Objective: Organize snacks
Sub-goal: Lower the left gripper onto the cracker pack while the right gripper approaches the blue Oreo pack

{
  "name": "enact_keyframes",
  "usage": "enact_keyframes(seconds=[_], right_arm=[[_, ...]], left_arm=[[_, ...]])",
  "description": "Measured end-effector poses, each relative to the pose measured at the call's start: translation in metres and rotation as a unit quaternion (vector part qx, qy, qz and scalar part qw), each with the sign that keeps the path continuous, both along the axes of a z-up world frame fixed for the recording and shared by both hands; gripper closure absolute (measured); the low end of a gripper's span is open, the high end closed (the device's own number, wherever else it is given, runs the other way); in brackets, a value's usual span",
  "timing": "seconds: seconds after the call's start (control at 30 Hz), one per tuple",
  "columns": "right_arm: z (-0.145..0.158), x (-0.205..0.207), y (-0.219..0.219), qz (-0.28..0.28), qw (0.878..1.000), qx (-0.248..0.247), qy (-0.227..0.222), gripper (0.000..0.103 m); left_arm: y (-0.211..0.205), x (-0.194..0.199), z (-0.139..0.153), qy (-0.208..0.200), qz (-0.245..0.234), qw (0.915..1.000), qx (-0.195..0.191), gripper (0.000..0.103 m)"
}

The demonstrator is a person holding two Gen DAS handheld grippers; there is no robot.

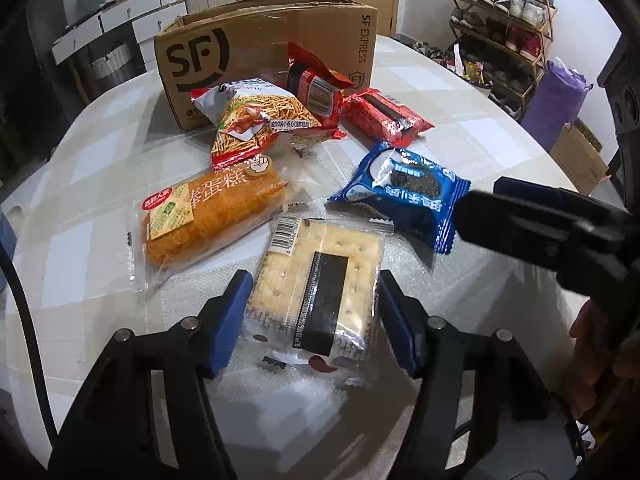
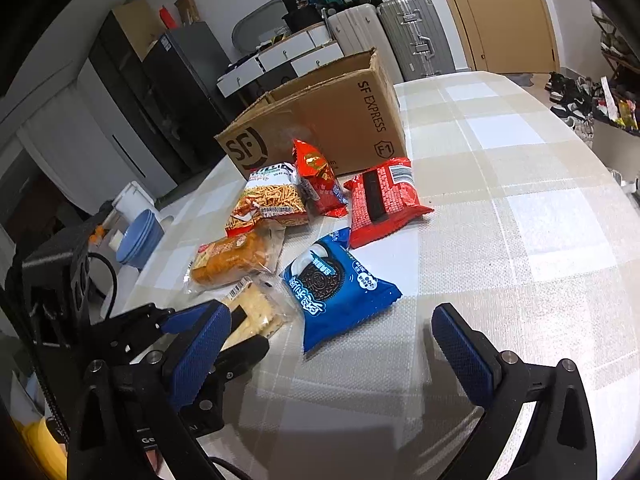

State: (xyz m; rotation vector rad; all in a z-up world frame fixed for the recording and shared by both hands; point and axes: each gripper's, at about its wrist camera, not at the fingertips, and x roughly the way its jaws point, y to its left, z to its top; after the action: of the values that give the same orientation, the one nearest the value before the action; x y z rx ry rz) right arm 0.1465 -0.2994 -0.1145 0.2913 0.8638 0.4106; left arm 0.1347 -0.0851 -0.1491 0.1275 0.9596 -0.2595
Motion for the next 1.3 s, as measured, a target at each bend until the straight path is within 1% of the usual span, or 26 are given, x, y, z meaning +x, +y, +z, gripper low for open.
enact_keyframes(seconds=[0.13, 0.2, 0.37, 0.53, 0.67, 0.83, 0.93, 1.0, 1.13, 1.2, 1.23, 1.3], right_arm=[[0.001, -0.003, 0.000, -0.003, 1.000, 0.001, 0.003, 0.001], [0.003, -0.004, 0.002, -0.003, 1.000, -0.003, 0.003, 0.001], [0.006, 0.003, 0.006, -0.009, 1.000, -0.015, -0.003, 0.001], [-0.001, 0.024, 0.019, 0.007, 0.999, -0.047, 0.007, 0.001], [0.000, 0.035, 0.026, 0.017, 0.998, -0.053, 0.011, 0.001], [-0.004, 0.045, 0.040, 0.034, 0.994, -0.100, 0.016, 0.001], [-0.007, 0.047, 0.042, 0.038, 0.992, -0.117, 0.020, 0.007], [-0.011, 0.047, 0.042, 0.043, 0.991, -0.123, 0.026, 0.015], [-0.012, 0.045, 0.048, 0.046, 0.986, -0.159, 0.018, 0.026], [-0.012, 0.044, 0.050, 0.050, 0.984, -0.171, 0.014, 0.037], [-0.012, 0.042, 0.052, 0.055, 0.983, -0.176, 0.012, 0.039], [-0.011, 0.041, 0.056, 0.067, 0.980, -0.185, 0.008, 0.045]], left_arm=[[0.004, -0.001, 0.000, 0.007, 0.005, 0.9999, -0.012, 0.043], [0.016, -0.011, 0.003, 0.005, 0.011, 0.9998, -0.017, 0.043], [0.036, -0.019, 0.010, 0.000, 0.026, 0.9993, -0.027, 0.043], [0.053, -0.022, 0.014, -0.002, 0.041, 0.9984, -0.038, 0.043], [0.069, -0.026, 0.016, 0.005, 0.054, 0.9969, -0.057, 0.043], [0.086, -0.029, 0.016, 0.015, 0.069, 0.9943, -0.080, 0.043], [0.089, -0.031, 0.017, 0.012, 0.073, 0.9941, -0.080, 0.043], [0.089, -0.031, 0.018, 0.012, 0.074, 0.9940, -0.080, 0.043], [0.089, -0.032, 0.017, 0.013, 0.074, 0.9939, -0.080, 0.043], [0.089, -0.033, 0.016, 0.015, 0.074, 0.9939, -0.080, 0.044], [0.089, -0.033, 0.015, 0.017, 0.073, 0.9937, -0.083, 0.044], [0.089, -0.032, 0.013, 0.021, 0.073, 0.9935, -0.085, 0.044]])
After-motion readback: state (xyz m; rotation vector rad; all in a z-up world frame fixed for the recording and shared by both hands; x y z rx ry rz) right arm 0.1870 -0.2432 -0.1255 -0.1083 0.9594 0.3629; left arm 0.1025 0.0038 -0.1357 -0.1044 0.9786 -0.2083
